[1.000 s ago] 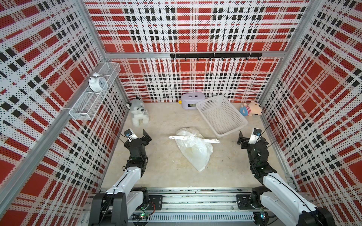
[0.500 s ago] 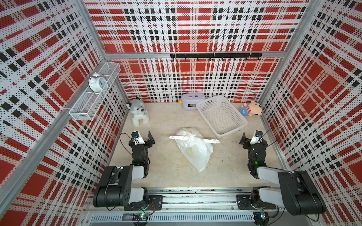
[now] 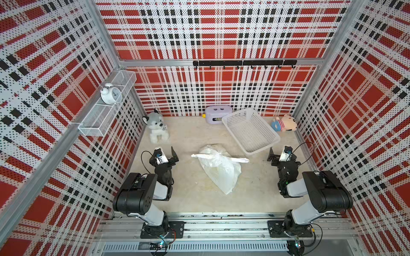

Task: Place the banana into a plastic bag & tie a knot
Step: Reset both arms

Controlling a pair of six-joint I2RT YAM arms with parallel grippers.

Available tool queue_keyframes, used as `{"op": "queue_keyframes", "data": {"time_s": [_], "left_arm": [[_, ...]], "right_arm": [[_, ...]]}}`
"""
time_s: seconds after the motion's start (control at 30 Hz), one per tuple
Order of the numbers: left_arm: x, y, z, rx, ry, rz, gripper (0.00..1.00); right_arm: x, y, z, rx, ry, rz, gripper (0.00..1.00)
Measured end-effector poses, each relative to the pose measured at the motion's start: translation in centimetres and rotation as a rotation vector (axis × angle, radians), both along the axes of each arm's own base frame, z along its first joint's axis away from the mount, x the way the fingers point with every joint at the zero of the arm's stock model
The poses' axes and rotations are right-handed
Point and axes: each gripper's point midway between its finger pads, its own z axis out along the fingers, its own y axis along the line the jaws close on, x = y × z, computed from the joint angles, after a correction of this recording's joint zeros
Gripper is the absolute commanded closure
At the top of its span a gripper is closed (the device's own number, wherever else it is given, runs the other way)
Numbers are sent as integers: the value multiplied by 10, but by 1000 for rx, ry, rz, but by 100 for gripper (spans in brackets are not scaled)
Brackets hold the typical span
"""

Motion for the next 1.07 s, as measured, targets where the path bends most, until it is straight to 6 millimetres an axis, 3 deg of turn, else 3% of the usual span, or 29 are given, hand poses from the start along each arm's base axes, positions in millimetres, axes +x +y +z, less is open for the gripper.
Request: {"op": "queue_keyframes", "data": {"time_s": [0.13,0.3,1.07], "left_arm": [[0,2,1,-1,-1,13,2],[0,3,1,-1,-1,21,2],[-1,4,1,-1,-1,23,2]], "right_arm": [[12,10,3,-17,14,60,0],[12,15,-6,-25,53,89,0],[12,16,-6,-26,53,94,0]]}}
